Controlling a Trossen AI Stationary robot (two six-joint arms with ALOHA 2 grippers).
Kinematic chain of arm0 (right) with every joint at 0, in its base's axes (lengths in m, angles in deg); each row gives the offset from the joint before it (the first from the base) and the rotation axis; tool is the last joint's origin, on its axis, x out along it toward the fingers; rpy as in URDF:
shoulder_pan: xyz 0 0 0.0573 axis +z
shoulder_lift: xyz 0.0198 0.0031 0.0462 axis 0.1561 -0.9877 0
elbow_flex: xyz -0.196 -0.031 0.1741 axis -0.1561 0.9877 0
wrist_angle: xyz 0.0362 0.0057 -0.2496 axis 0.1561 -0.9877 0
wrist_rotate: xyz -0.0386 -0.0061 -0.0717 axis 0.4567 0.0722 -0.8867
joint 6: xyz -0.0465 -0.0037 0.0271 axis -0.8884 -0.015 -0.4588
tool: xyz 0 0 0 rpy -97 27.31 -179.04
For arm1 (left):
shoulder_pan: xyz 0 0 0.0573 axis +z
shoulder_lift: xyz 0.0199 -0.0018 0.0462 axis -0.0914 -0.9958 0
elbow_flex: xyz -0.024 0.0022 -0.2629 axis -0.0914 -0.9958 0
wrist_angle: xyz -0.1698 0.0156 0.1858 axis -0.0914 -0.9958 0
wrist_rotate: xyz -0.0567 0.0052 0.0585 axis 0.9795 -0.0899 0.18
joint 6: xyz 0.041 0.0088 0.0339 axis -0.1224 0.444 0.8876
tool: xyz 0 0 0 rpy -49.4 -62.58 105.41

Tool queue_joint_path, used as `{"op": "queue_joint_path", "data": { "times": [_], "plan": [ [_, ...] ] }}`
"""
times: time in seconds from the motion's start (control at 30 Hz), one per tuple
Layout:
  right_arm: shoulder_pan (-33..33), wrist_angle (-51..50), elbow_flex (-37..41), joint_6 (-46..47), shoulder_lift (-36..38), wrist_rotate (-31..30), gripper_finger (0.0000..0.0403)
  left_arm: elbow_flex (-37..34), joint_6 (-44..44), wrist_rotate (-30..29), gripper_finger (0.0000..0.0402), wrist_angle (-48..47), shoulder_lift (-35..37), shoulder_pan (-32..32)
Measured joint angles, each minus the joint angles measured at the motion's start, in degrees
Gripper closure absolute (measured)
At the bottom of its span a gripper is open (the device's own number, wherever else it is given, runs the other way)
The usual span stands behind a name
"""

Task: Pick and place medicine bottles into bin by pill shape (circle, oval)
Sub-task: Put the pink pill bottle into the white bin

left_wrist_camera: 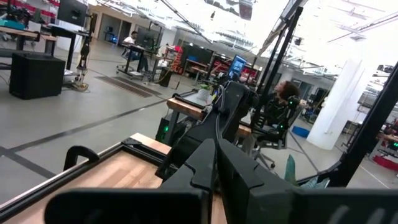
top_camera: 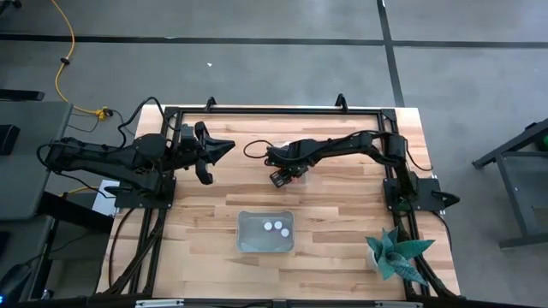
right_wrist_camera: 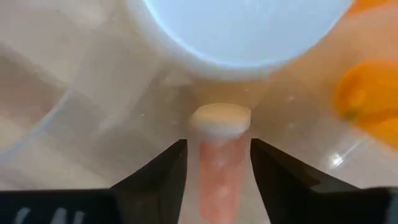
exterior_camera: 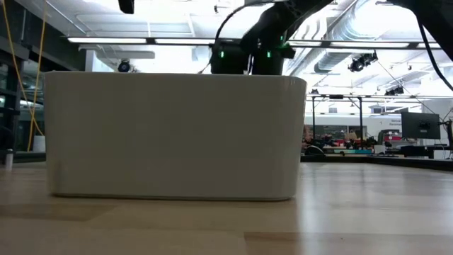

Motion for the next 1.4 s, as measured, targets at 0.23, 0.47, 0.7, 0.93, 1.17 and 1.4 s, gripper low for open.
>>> {"op": "queue_joint_path", "data": {
  "times": [0.23, 0.47, 0.7, 0.93, 1.17, 1.4],
  "plan": [
    [-0.2, -0.6, 0.4, 0.0, -0.5, -3.0, 0.0304, 0.0, 0.0, 0.0, 0.0394, 0.1, 0.0, 0.0],
    [-0.3, -0.6, 0.4, -0.2, -0.5, -2.9, 0.0320, 0.0, 0.0, -0.1, 0.0394, 0.6, 0.0, 0.0],
    [0.1, -0.4, 0.4, -0.2, -0.4, -2.8, 0.0320, 0.0, 0.0, -0.2, 0.0394, 0.7, 0.0, 0.0],
    [0.2, -0.4, 0.4, -0.2, 0.2, -2.5, 0.0320, 0.0, 0.0, -0.2, 0.0394, 0.7, 0.0, 0.0],
    [0.1, -0.1, 0.3, -0.4, 4.3, -3.3, 0.0320, 0.0, 0.0, -0.5, 0.0394, 0.7, 0.0, 0.0],
    [0.8, -0.3, 0.3, -5.0, 10.2, -3.4, 0.0320, 0.0, 0.0, -0.5, 0.0394, 0.7, 0.0, 0.0]
  ]
}}
